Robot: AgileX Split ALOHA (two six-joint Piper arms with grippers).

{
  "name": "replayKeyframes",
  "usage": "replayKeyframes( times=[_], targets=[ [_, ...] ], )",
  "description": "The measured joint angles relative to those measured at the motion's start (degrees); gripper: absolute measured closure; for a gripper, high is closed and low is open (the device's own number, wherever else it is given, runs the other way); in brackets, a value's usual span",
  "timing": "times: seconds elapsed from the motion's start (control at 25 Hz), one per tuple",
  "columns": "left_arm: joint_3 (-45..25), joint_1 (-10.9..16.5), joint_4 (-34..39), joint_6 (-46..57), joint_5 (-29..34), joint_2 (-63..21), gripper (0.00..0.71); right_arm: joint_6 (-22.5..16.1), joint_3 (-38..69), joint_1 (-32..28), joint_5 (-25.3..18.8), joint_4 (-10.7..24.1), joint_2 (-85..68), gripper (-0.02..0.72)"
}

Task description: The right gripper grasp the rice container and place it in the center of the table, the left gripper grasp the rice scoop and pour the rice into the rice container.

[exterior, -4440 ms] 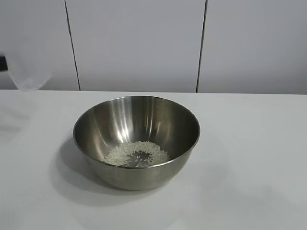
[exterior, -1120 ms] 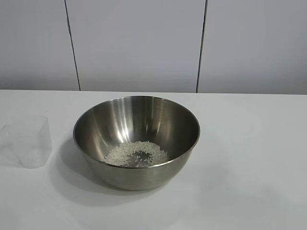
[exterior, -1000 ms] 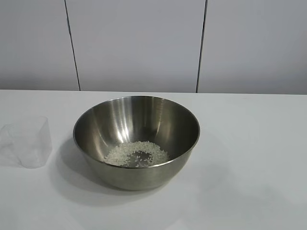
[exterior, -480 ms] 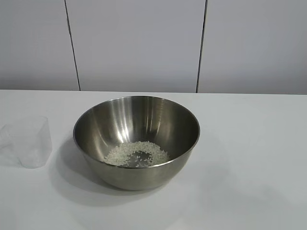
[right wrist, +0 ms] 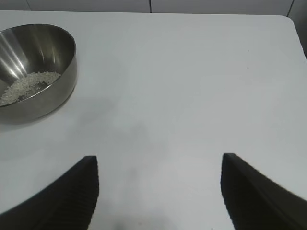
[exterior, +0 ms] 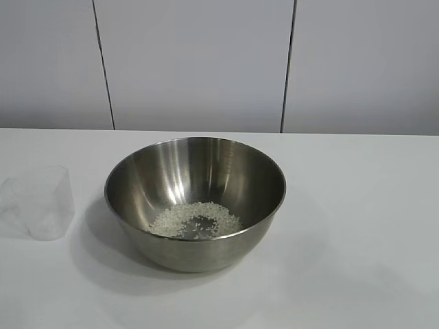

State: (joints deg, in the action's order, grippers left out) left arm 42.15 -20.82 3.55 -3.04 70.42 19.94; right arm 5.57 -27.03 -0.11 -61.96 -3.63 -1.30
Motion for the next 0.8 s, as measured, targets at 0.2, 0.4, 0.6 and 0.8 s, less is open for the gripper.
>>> replayKeyframes(
  times=[0.2,0.4,0.6,0.8],
  targets=[
    [0.00,0.00,-0.14,0.38,2.13,-9.16,0.343,0.00,0.00,0.00,0.00,0.00,0.00,0.209],
    [-2.46,0.00,-0.01,4.81,2.67,-17.82,0.347,0.00,0.00,0.00,-0.06,0.00,0.00,0.209],
    [-9.34,0.00,0.78,7.41,2.79,-20.88,0.347,0.00,0.00,0.00,-0.06,0.00,0.00,0.209],
    [-12.35,0.00,0.72,7.54,-1.33,-20.88,0.347,0.00,0.00,0.00,-0.06,0.00,0.00,0.209]
  ],
)
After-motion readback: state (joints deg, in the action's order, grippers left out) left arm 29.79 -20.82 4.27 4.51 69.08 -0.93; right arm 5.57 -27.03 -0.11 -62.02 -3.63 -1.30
